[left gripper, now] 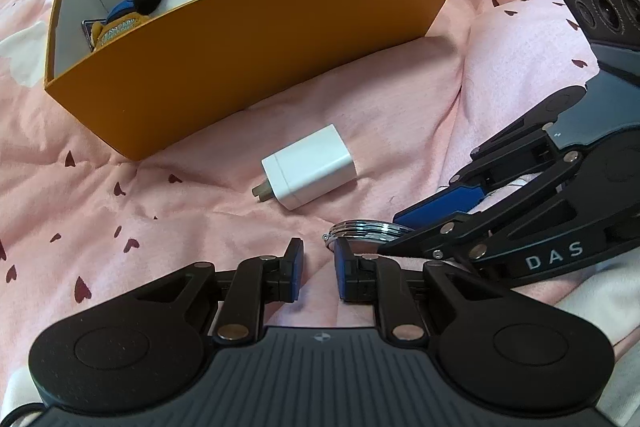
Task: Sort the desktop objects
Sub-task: 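Grasp the round compact mirror with the right gripper while the left reaches the white charger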
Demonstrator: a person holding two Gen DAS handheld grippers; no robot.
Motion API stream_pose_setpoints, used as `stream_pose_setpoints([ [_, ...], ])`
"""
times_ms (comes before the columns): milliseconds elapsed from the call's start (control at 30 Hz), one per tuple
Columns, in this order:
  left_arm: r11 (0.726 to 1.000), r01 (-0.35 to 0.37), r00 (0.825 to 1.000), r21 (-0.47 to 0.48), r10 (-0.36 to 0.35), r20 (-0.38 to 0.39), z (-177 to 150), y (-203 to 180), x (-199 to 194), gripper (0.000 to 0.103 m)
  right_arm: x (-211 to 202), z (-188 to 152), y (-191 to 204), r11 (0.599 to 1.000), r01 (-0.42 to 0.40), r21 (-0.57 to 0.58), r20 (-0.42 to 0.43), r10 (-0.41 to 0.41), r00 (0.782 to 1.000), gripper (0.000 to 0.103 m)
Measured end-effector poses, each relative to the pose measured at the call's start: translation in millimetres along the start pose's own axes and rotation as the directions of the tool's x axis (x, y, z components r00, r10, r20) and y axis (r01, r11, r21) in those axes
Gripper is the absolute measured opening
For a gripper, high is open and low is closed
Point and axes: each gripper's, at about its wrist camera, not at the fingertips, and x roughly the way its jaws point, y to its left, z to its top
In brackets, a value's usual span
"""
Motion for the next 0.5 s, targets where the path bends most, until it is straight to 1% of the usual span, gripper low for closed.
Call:
stream_pose_setpoints([
  [100, 1.0, -0.003, 1.0, 0.001, 0.003, 0.004, -0.3, -0.1, -1.0, 0.018, 0.0, -0.1, 0.9, 1.0, 0.014, -0.009, 0.007, -0.014, 1.0, 0.024],
  [167, 1.0, -0.001, 1.0, 0.002, 0.001, 0.013, -0.4, 0.7, -2.6, 0.018, -2.9, -1.9, 5.1, 0.999, 0.041, -0.03, 0.021, -0.04, 0.999, 0.02],
  [267, 1.0, -0.008, 0.999, 0.024, 0.007, 0.047, 0.6, 2.0, -7.5, 0.019, -11.0, -3.6, 8.0, 0.996, 0.077, -0.04, 0.054, -0.074, 0.996, 0.016],
  [400, 0.993, -0.052, 0.994, 0.11, 0.041, 0.103, 7.3, 3.5, -13.4, 0.023, -32.3, -1.2, 3.5, 0.995, 0.099, -0.003, 0.108, -0.098, 0.989, 0.014],
  [467, 0.984, -0.069, 0.991, 0.165, 0.048, 0.125, 11.5, 2.9, -14.6, 0.03, -46.4, 2.6, 2.6, 0.994, 0.113, 0.007, 0.141, -0.113, 0.984, 0.014],
  [500, 0.977, -0.074, 0.989, 0.199, 0.047, 0.137, 13.4, 2.2, -15.1, 0.035, -53.8, 5.3, 2.7, 0.991, 0.133, 0.004, 0.16, -0.132, 0.978, 0.014],
])
